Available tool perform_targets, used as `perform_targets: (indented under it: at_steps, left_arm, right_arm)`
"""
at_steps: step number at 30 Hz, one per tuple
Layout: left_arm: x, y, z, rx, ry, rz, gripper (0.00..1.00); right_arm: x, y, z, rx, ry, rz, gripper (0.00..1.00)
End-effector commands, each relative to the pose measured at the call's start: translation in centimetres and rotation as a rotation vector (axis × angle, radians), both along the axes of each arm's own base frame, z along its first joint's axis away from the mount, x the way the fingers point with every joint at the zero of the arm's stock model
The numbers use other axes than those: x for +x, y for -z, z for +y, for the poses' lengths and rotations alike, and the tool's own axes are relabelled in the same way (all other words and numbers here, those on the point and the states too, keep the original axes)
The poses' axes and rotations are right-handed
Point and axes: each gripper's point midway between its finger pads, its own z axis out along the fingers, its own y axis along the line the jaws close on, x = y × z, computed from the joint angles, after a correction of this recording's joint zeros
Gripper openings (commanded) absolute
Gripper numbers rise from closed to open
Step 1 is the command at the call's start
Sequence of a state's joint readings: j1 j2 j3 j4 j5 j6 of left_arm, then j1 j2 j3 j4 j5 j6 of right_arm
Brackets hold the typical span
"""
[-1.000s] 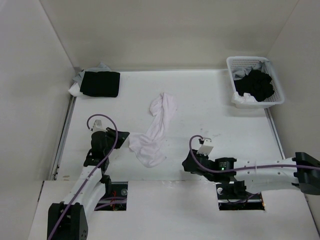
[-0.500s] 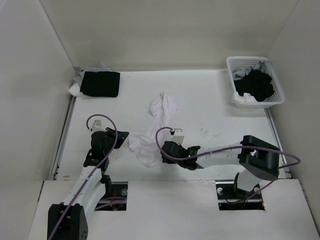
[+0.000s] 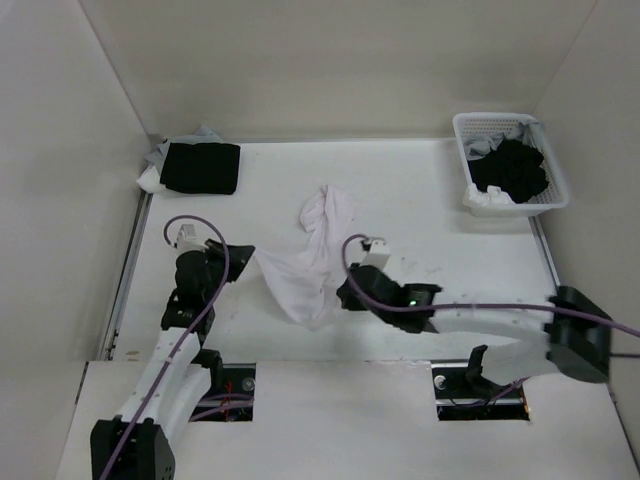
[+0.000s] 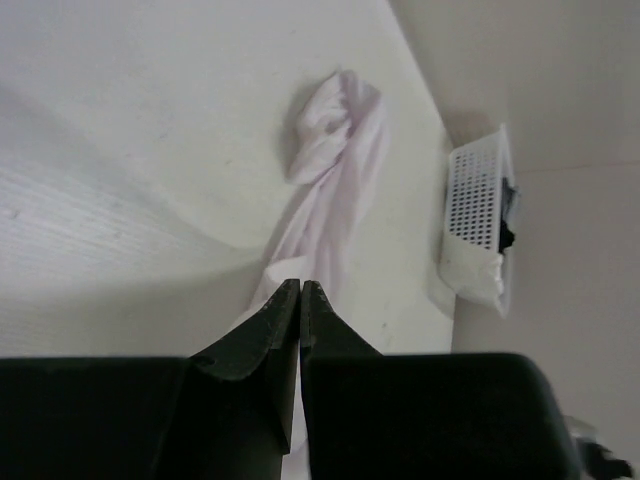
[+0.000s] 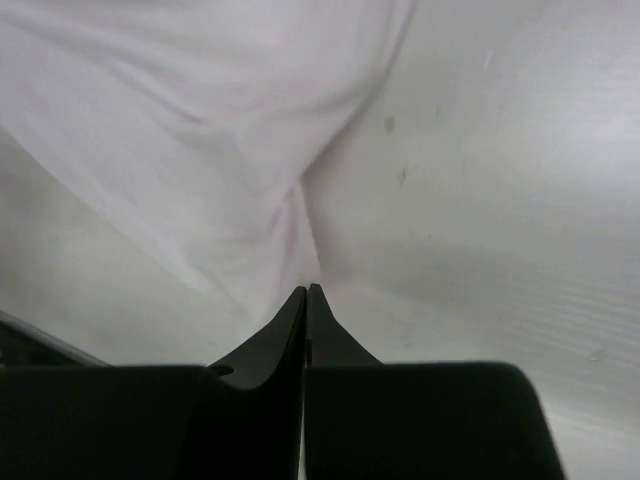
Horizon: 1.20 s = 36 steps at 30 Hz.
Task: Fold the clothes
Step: Flatten the tank top out
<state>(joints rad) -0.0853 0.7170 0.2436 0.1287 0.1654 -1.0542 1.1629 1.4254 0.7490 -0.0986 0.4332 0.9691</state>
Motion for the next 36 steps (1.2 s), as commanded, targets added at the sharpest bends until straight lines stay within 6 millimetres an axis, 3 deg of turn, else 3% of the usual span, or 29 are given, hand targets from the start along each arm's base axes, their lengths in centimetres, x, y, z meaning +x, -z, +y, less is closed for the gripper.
perform_targets:
  at_steps: [1,5,9,15,19,21,24,27,29,32,36]
  left_arm:
    - [1.4,-12.0,0.1,-0.035,-0.044,-0.296,0.00]
    - [-0.4,-21.2,1.2,-0.016,-0.118,-0.487,0.00]
    - [-2.7,-27.1,2.0,-0.030,-0.156,-0.612,0.00]
    - [-6.9,-35.7,2.7,-0.061,-0.165,-0.798,0.00]
    - [-8.2,-38.7,3.3,-0.036,-0.190,-0.861,0.00]
    - [-6.9,-38.3,3.4,-0.015,-0.208,-0.838,0.00]
    - [-2.7,-35.2,2.2,0.003,-0.192,-0.738,0.00]
    - [2.9,-31.0,0.8,0.028,-0.178,-0.614,0.00]
    - [6.1,-29.6,1.2,0.048,-0.203,-0.560,0.00]
    - [10.9,-30.7,2.3,0.045,-0.233,-0.542,0.00]
    - [13.6,-36.2,3.0,0.034,-0.248,-0.624,0.00]
  right_arm:
    - [3.6,-13.1,-4.8,0.116,0.136,-0.270,0.00]
    - [3.3,-23.1,-10.2,0.192,0.182,-0.431,0.00]
    - [1.9,-31.2,-14.7,0.242,0.221,-0.556,0.00]
    - [-1.2,-40.5,-16.9,0.285,0.204,-0.691,0.00]
    - [-1.8,-44.4,-16.8,0.295,0.183,-0.757,0.00]
    - [-1.5,-44.8,-15.7,0.280,0.163,-0.787,0.00]
    - [2.0,-43.9,-14.4,0.219,0.190,-0.837,0.00]
    - [7.6,-41.3,-12.8,0.214,0.178,-0.776,0.00]
    - [11.7,-40.3,-12.1,0.234,0.166,-0.737,0.00]
    - [17.3,-41.6,-11.7,0.240,0.183,-0.751,0.00]
    - [21.7,-45.3,-12.0,0.210,0.202,-0.786,0.00]
